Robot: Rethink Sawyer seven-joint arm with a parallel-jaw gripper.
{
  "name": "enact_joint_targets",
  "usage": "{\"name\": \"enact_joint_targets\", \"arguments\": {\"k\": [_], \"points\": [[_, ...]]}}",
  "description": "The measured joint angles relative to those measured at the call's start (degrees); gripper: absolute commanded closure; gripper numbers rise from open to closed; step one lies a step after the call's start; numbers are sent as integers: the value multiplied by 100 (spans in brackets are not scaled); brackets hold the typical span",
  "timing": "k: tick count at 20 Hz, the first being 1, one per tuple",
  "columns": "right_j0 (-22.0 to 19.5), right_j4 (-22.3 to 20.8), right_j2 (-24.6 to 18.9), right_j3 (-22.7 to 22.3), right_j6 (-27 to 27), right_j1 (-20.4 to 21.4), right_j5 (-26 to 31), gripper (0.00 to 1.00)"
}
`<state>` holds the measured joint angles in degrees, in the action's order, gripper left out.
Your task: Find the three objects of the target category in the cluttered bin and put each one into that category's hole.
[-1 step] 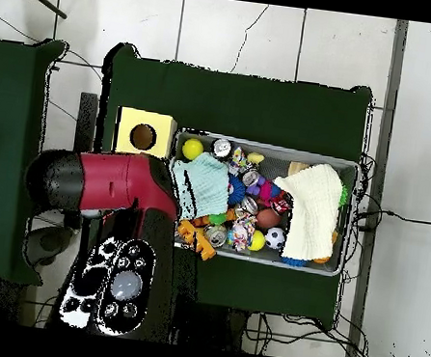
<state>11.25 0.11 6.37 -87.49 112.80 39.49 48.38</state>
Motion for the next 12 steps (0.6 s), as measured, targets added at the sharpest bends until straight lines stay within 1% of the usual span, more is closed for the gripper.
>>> {"name": "enact_joint_targets", "arguments": {"k": [12], "points": [[1,6,26,-109,0,-1,-1,100]]}}
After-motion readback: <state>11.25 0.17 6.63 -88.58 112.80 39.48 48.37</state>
